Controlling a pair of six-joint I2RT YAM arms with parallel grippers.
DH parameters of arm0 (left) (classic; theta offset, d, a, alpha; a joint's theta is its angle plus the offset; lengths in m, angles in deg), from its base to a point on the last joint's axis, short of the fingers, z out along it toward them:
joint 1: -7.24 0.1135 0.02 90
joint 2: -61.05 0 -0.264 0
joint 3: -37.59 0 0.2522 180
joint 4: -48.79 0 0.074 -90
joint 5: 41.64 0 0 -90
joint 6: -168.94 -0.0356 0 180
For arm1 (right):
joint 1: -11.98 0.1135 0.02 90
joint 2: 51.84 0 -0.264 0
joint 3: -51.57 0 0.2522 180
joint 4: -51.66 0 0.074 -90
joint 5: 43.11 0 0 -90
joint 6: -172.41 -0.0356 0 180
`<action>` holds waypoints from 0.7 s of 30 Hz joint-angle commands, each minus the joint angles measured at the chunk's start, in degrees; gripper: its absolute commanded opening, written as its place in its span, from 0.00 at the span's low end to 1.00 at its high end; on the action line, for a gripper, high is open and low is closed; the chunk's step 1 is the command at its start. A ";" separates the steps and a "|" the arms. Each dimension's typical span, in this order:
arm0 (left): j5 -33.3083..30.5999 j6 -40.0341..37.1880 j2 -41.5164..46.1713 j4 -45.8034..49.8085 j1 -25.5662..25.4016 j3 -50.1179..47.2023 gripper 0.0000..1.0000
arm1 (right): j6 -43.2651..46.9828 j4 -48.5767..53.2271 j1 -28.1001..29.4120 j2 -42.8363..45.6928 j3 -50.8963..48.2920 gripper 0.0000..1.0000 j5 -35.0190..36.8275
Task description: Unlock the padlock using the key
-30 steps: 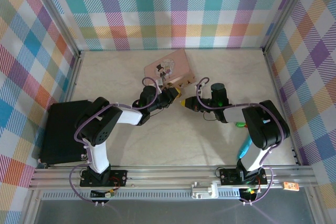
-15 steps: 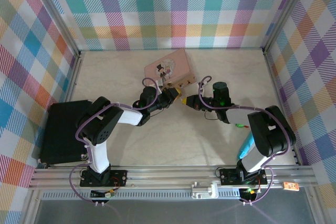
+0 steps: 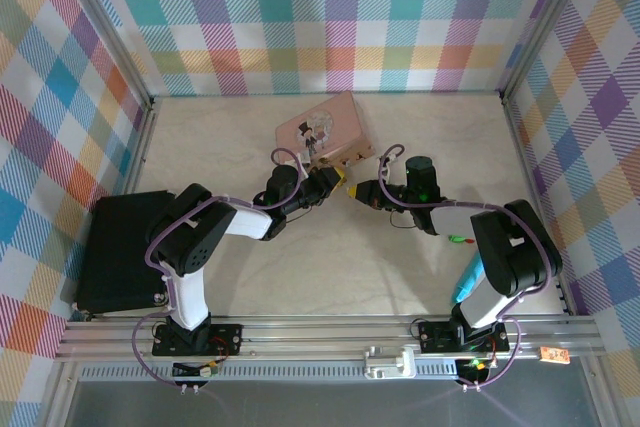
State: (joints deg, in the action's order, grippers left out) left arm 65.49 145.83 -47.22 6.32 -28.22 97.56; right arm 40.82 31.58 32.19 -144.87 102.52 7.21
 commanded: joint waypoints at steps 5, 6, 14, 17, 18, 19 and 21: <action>1.42 1.12 0.25 -7.77 0.22 -0.49 0.00 | -1.70 -4.95 -0.26 -2.52 1.43 0.00 -1.46; 1.57 1.15 0.25 -7.84 0.20 -0.44 0.00 | -2.04 -5.64 -0.24 -2.80 1.41 0.00 -1.61; 2.22 1.21 -0.19 -7.84 -0.04 -0.69 0.00 | -2.36 -6.95 -0.17 -2.09 1.76 0.00 -3.43; 2.17 1.13 -0.62 -7.93 -0.04 -0.48 0.00 | -2.77 -7.14 -0.17 -1.98 1.87 0.00 -4.44; 2.02 1.13 -0.78 -7.99 -0.03 -0.54 0.00 | -2.94 -7.20 -0.08 -1.96 1.88 0.00 -4.63; 1.86 1.19 -0.93 -8.31 -0.04 -0.52 0.00 | -3.07 -7.20 -0.10 -1.98 1.86 0.00 -4.83; 1.86 1.31 -1.31 -8.55 -0.04 -0.34 0.00 | -3.15 -7.29 0.01 -1.86 1.66 0.00 -4.88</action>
State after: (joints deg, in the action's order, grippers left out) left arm 65.49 146.90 -47.88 4.22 -28.18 97.06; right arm 38.16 27.51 32.19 -147.32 102.59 4.48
